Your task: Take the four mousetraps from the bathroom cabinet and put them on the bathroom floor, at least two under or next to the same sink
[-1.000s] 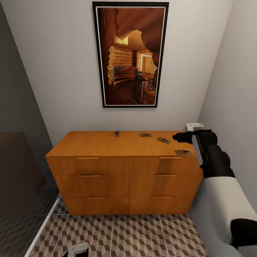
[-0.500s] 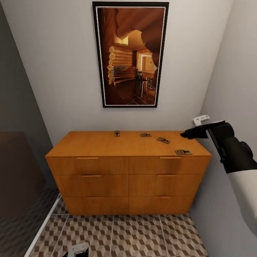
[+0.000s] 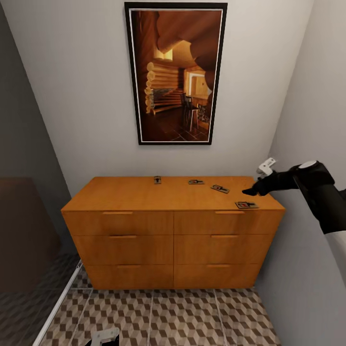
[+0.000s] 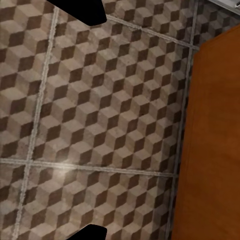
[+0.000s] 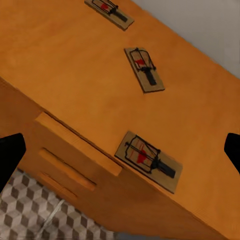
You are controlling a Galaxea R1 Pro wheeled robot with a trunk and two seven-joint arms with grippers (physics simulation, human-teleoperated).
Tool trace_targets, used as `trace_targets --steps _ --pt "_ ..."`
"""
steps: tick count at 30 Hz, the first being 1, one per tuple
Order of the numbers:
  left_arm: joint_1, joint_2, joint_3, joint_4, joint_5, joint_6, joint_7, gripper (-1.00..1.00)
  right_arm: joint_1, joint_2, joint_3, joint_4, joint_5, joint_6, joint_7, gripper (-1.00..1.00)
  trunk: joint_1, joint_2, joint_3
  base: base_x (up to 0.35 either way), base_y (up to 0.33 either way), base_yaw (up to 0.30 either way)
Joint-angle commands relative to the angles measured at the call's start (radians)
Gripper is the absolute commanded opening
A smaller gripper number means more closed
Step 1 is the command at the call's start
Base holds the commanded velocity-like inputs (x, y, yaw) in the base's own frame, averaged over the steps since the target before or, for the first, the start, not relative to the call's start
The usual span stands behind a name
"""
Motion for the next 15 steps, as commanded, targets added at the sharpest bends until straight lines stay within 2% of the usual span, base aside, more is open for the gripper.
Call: trace_targets --steps 1,6,15 --pt "-0.001 -0.001 0.004 0.001 -0.001 -0.003 0.0 1.0 -0.001 -0.002 -0.001 0.0 0.037 -0.037 0.077 1.0 0.0 -0.001 -0.001 0.0 0.0 0.0" --pt "-0.001 0.0 0.004 0.001 -0.001 -0.003 0.0 1.0 -0.001 -0.007 -0.009 -0.001 0.055 -0.075 0.138 1.0 0.0 -0.001 -0.001 0.0 0.0 0.0" --pt "-0.001 0.0 0.004 0.001 -0.001 -0.003 0.0 1.0 -0.001 -0.015 -0.036 0.003 0.051 -0.1 0.164 1.0 0.0 -0.001 -0.001 0.0 0.0 0.0"
